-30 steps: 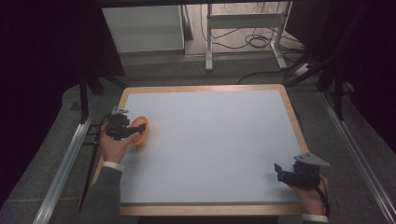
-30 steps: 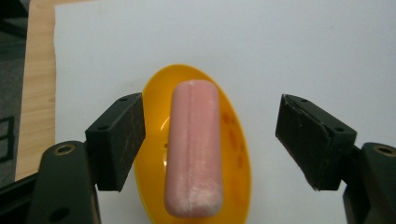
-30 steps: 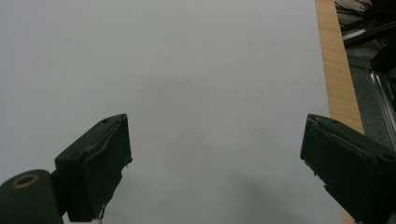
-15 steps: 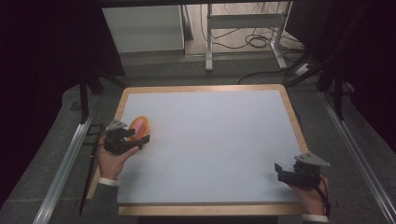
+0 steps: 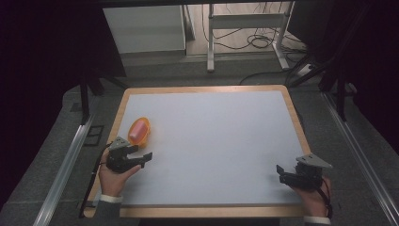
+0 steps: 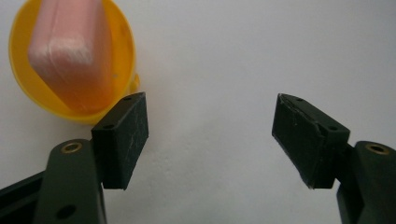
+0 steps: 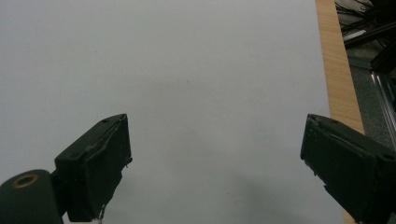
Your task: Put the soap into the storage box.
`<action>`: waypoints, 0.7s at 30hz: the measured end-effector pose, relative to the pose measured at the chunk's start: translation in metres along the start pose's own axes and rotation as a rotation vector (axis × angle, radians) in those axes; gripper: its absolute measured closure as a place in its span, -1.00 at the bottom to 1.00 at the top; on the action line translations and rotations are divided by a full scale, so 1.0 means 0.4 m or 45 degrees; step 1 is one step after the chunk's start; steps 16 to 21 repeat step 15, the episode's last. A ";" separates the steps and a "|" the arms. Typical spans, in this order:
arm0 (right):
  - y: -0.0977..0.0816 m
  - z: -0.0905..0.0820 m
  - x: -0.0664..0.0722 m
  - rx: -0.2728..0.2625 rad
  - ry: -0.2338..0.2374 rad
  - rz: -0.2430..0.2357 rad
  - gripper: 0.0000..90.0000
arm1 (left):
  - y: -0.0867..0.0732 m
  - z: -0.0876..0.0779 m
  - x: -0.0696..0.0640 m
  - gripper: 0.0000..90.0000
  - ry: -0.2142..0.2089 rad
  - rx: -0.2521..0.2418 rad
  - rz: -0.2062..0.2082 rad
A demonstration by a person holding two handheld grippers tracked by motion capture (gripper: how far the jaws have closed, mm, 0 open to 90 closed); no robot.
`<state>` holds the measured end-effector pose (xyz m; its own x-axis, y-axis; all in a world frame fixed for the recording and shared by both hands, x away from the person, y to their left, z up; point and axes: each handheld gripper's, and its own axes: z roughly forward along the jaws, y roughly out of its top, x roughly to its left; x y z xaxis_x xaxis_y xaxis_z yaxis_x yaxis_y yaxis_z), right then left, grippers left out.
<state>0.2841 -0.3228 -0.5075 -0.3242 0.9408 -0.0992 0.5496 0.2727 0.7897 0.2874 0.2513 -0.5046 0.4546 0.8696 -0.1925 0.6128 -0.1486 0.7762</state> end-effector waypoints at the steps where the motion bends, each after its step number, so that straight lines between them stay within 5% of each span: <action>1: 0.000 0.000 0.000 0.001 0.000 0.000 -0.82 | -0.005 -0.002 -0.002 -0.39 -0.007 0.002 -0.005; 21: 0.003 -0.004 0.002 -0.009 -0.010 -0.008 -0.82 | -0.022 -0.005 -0.004 -0.39 -0.016 0.002 -0.004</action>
